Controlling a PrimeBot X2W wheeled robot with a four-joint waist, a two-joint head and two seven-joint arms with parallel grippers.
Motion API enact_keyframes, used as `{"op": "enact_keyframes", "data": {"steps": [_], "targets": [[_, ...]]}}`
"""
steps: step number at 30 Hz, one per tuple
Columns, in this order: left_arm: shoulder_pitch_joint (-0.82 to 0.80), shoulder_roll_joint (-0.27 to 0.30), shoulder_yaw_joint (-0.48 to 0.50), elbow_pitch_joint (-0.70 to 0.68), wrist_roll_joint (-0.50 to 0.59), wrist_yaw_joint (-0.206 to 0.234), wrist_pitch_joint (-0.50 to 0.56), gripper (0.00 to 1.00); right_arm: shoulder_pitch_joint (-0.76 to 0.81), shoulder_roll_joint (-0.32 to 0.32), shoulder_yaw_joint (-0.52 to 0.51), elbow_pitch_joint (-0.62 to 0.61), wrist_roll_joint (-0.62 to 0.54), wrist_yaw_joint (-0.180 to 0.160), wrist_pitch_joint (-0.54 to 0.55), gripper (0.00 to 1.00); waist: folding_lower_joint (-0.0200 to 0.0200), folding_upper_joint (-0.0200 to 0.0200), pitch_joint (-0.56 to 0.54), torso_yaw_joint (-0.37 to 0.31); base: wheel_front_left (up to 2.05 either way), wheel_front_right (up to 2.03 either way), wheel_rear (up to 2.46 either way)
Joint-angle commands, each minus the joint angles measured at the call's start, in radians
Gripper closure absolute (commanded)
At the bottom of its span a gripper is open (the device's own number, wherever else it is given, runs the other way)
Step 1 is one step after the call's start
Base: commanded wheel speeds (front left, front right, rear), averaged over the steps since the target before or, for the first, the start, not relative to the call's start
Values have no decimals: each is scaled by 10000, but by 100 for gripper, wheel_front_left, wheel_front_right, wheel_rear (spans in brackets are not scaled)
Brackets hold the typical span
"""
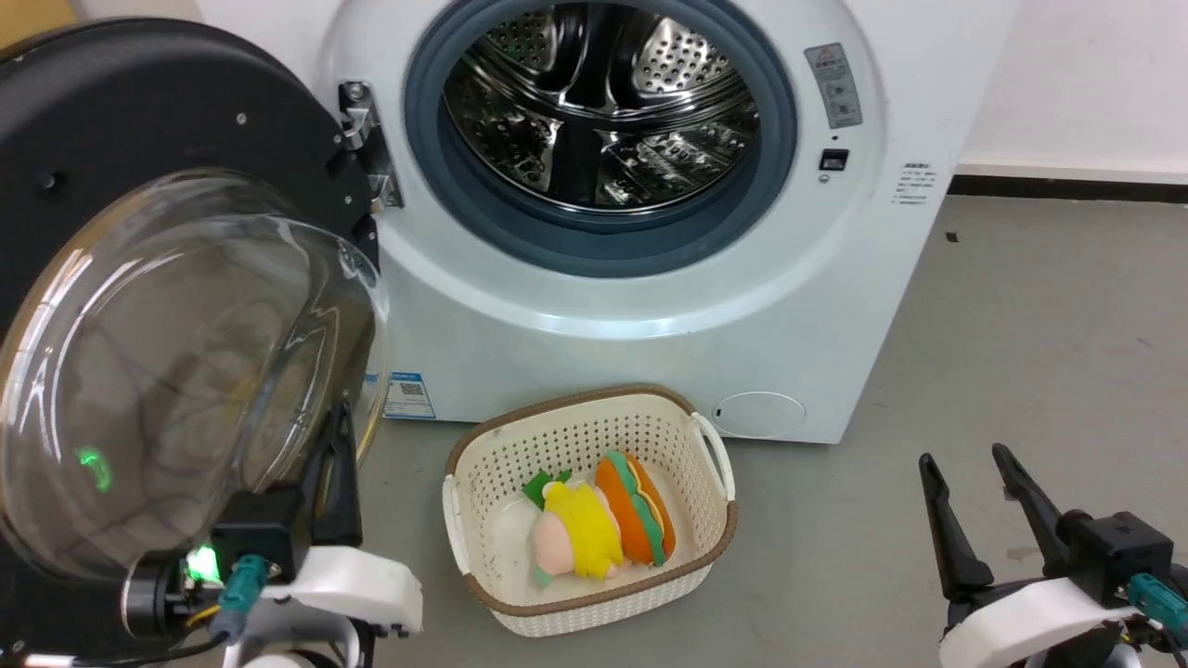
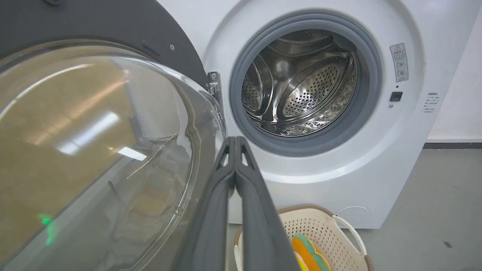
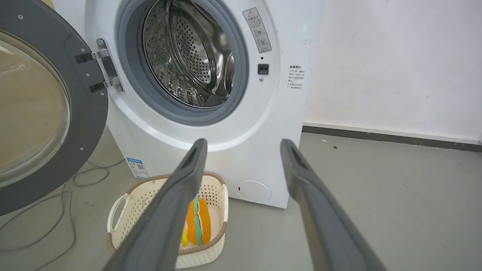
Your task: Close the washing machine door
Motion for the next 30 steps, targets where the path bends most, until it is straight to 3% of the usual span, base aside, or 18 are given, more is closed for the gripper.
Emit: {"op": "enact_keyframes", "data": {"steps": [1,15,19,30], "targets": [[-241,39,42,-154,-111,38,-93,100,-139,12,-75,17,89,3,-96,0,0,0,24,87,0,0,0],[-1523,19,1354,-1017,-1166,-651,-386,100,-243,18,-456,93,408,4,-389,0,0,0,212,921,0,0,0],[-2207,163,2226,-936,-1702,-979,-511,100,-296,20,-622,167,552,4,-514,0,0,0,290,1292,0,0,0],[-3219,951,3277,-353,-3150,-1205,-577,100,-319,24,-894,340,734,5,-724,0,0,0,431,1893,0,0,0]]}}
